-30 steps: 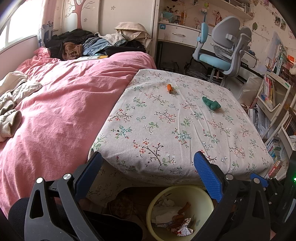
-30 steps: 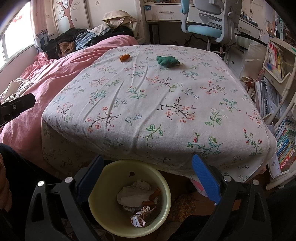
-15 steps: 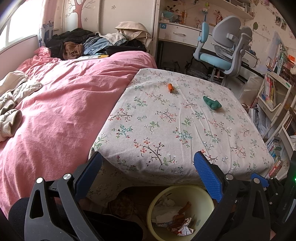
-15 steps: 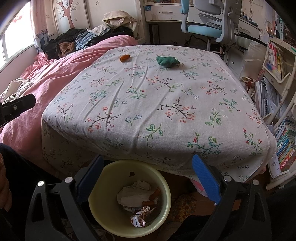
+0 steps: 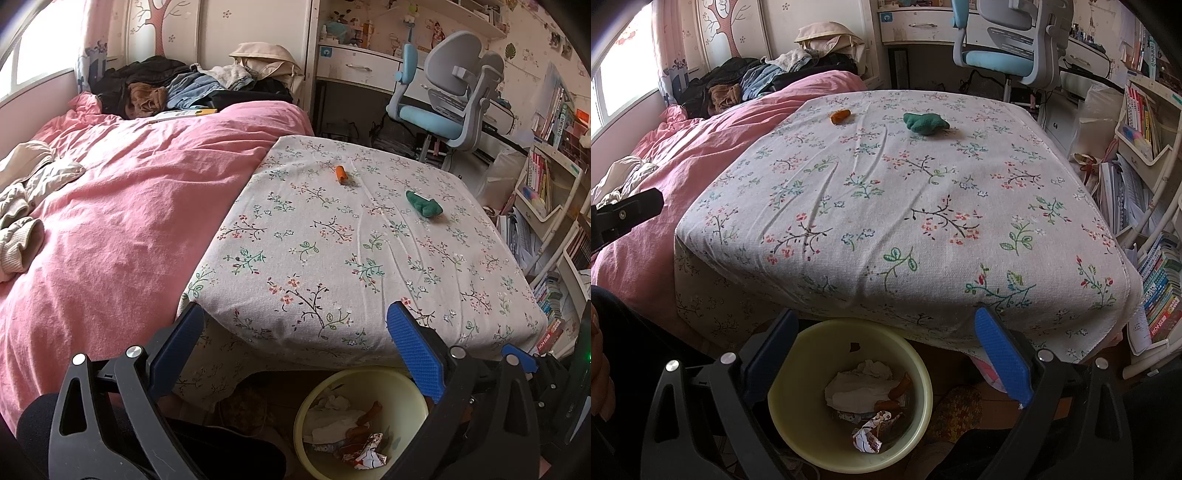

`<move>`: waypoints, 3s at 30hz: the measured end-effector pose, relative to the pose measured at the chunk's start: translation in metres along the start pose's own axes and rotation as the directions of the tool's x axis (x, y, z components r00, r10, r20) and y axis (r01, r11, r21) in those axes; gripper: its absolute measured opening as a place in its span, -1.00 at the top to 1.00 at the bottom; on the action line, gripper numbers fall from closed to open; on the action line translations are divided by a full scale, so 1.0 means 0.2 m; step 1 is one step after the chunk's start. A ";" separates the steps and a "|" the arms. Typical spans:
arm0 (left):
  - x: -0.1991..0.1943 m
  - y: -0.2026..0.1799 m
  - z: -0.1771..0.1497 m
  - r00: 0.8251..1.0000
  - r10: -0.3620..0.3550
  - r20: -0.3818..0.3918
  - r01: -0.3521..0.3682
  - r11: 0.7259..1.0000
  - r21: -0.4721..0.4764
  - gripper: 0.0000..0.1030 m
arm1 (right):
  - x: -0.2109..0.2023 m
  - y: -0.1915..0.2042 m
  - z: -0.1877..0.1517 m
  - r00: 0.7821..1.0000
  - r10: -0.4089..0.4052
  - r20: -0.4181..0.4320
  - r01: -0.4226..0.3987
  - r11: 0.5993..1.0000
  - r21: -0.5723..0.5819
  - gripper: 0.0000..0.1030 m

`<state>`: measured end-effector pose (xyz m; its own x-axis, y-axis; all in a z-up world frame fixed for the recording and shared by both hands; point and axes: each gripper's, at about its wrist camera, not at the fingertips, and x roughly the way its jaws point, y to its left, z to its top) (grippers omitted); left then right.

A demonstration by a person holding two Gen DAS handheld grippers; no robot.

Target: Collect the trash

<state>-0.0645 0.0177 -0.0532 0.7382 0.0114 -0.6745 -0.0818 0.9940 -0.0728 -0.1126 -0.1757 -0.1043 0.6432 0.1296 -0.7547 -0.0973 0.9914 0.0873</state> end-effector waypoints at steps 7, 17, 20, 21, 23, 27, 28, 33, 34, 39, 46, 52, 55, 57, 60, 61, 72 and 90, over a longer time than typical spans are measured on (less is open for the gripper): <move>0.00 0.00 0.00 1.000 -0.001 0.000 0.001 1.000 -0.002 -0.86 | 0.00 0.00 0.00 1.000 0.000 0.000 0.000 1.000 0.000 -0.80; 0.00 0.00 0.00 1.000 -0.001 -0.001 0.001 1.000 -0.002 -0.86 | 0.00 0.00 0.00 1.000 -0.001 0.000 0.001 1.000 0.000 -0.80; 0.00 0.00 0.00 1.000 -0.002 -0.001 0.002 1.000 -0.003 -0.86 | 0.00 0.00 0.00 1.000 -0.001 -0.001 0.001 1.000 0.000 -0.80; 0.00 0.00 0.00 1.000 -0.002 -0.001 0.002 1.000 -0.003 -0.86 | 0.00 0.00 0.00 1.000 -0.001 -0.001 0.001 1.000 -0.001 -0.80; 0.00 0.00 0.00 1.000 -0.002 -0.001 0.002 1.000 -0.004 -0.86 | 0.00 0.00 0.00 1.000 -0.001 -0.002 0.001 1.000 -0.001 -0.80; 0.00 0.00 0.00 1.000 -0.002 0.000 0.002 1.000 -0.007 -0.86 | 0.00 0.00 0.00 1.000 -0.001 -0.001 0.001 1.000 -0.001 -0.80; 0.00 0.00 0.00 1.000 -0.002 0.000 0.002 1.000 -0.009 -0.86 | 0.00 0.00 0.00 1.000 -0.001 -0.001 0.001 1.000 -0.001 -0.80; 0.01 0.00 0.00 1.000 -0.003 -0.001 0.003 1.000 -0.012 -0.86 | 0.00 0.00 0.00 1.000 -0.001 -0.001 0.001 1.000 -0.001 -0.80; 0.01 0.00 0.00 1.000 -0.003 -0.001 0.003 1.000 -0.011 -0.86 | 0.00 0.00 0.00 1.000 -0.001 -0.002 0.001 1.000 -0.001 -0.80; 0.01 0.00 -0.01 1.000 -0.003 -0.001 0.003 1.000 -0.014 -0.86 | 0.00 0.00 0.00 1.000 -0.002 -0.002 0.002 1.000 -0.002 -0.80; 0.01 0.00 -0.01 1.000 -0.003 -0.002 0.003 1.000 -0.015 -0.86 | 0.00 0.00 0.00 1.000 -0.002 -0.003 0.002 1.000 -0.003 -0.80; 0.01 0.00 -0.01 1.000 -0.003 -0.002 0.003 1.000 -0.014 -0.86 | 0.00 0.01 -0.01 1.000 -0.002 -0.003 0.002 1.000 -0.004 -0.80; 0.01 0.00 -0.01 1.000 -0.003 -0.003 0.003 1.000 -0.015 -0.86 | 0.00 0.00 -0.01 1.000 -0.002 -0.004 0.002 1.000 -0.005 -0.80; 0.01 0.00 -0.01 1.000 -0.004 -0.003 0.003 1.000 -0.014 -0.86 | 0.01 0.01 -0.01 1.000 -0.002 -0.006 0.002 1.000 -0.006 -0.80; 0.01 0.00 0.00 1.000 -0.003 -0.003 0.003 1.000 -0.014 -0.86 | 0.01 0.01 -0.01 1.000 -0.002 -0.006 0.002 1.000 -0.006 -0.80; 0.01 0.00 -0.01 1.000 -0.004 -0.003 0.003 1.000 -0.015 -0.86 | 0.01 0.01 -0.01 1.000 -0.002 -0.006 0.002 1.000 -0.006 -0.80; 0.01 0.00 -0.01 1.000 -0.004 -0.003 0.004 1.000 -0.014 -0.86 | 0.02 0.01 -0.01 1.000 -0.003 -0.007 0.003 1.000 -0.008 -0.80; 0.04 0.07 0.14 1.000 -0.014 0.019 0.015 0.999 -0.050 -0.86 | -0.03 0.03 0.17 0.997 0.051 0.053 -0.050 0.999 -0.014 -0.80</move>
<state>-0.0410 0.0354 -0.0379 0.7520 -0.0008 -0.6591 -0.1041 0.9873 -0.1201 -0.0919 -0.1699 -0.0778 0.6767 0.1806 -0.7137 -0.1403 0.9833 0.1158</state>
